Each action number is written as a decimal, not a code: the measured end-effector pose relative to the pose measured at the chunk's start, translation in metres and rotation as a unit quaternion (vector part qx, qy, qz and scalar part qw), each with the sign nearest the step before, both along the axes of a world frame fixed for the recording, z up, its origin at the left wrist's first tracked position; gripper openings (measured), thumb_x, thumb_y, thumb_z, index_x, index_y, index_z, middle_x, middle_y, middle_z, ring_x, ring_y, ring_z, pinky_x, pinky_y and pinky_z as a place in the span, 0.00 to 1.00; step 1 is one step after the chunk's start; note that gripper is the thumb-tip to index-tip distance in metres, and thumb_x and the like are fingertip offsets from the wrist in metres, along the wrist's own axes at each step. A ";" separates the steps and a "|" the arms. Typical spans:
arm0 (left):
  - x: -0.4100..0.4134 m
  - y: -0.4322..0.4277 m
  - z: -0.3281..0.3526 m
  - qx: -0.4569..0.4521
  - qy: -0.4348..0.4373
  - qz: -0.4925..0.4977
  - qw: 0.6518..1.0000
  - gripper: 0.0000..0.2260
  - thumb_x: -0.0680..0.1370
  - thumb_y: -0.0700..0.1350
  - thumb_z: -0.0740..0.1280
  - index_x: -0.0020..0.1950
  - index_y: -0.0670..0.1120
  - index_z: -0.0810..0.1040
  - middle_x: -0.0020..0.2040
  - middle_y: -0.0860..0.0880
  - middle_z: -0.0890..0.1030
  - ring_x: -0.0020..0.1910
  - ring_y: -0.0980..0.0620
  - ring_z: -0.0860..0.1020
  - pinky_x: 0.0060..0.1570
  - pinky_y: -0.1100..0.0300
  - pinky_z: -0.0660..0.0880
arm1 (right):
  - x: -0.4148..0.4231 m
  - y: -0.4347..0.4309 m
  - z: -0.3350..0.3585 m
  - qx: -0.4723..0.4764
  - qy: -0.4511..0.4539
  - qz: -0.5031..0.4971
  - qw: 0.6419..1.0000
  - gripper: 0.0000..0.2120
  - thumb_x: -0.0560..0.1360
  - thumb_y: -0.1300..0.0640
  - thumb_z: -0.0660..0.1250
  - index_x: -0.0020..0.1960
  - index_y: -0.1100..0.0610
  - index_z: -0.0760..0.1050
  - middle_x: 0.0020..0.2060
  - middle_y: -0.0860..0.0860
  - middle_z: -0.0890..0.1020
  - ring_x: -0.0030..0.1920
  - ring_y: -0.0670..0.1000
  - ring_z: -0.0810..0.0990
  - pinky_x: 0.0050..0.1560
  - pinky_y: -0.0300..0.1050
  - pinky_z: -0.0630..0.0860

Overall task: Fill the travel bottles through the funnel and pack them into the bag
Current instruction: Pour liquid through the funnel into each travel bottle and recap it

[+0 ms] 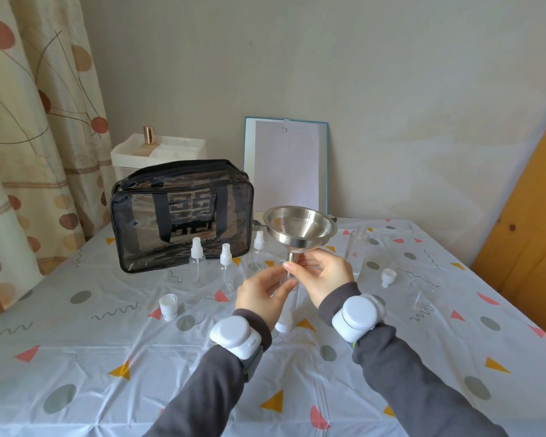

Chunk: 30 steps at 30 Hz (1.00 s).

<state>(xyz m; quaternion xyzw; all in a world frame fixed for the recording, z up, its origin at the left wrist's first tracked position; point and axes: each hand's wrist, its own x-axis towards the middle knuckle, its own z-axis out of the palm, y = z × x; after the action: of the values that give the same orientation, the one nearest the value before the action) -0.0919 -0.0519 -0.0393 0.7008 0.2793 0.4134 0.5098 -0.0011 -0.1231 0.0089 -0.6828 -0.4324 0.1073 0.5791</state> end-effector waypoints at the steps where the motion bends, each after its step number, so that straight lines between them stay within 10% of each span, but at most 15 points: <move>1: 0.000 0.000 0.001 0.001 0.000 0.000 1.000 0.14 0.73 0.43 0.71 0.58 0.47 0.79 0.50 0.54 0.81 0.53 0.57 0.79 0.57 0.62 0.74 | 0.000 0.000 0.000 0.004 0.001 0.001 1.000 0.07 0.68 0.58 0.73 0.40 0.48 0.79 0.37 0.49 0.84 0.41 0.47 0.83 0.49 0.43 0.79; 19: -0.001 -0.005 0.008 -0.023 -0.020 0.008 1.000 0.05 0.74 0.44 0.69 0.49 0.51 0.79 0.47 0.53 0.84 0.46 0.65 0.80 0.49 0.70 0.75 | 0.000 0.002 -0.004 0.034 -0.028 0.000 0.999 0.07 0.68 0.60 0.74 0.39 0.49 0.78 0.34 0.43 0.82 0.36 0.40 0.81 0.41 0.29 0.77; 30: -0.003 -0.004 0.008 0.042 0.035 0.035 0.998 0.09 0.76 0.47 0.67 0.55 0.51 0.81 0.45 0.57 0.82 0.46 0.64 0.79 0.47 0.76 0.72 | 0.009 0.002 -0.006 0.013 0.000 0.068 0.998 0.05 0.69 0.55 0.72 0.44 0.47 0.79 0.44 0.47 0.84 0.48 0.47 0.81 0.54 0.42 0.76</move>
<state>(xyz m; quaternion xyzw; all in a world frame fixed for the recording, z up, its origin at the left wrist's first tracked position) -0.0946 -0.0559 -0.0317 0.7256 0.3036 0.4179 0.4547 0.0084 -0.1216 0.0034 -0.6442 -0.4787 0.1408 0.5797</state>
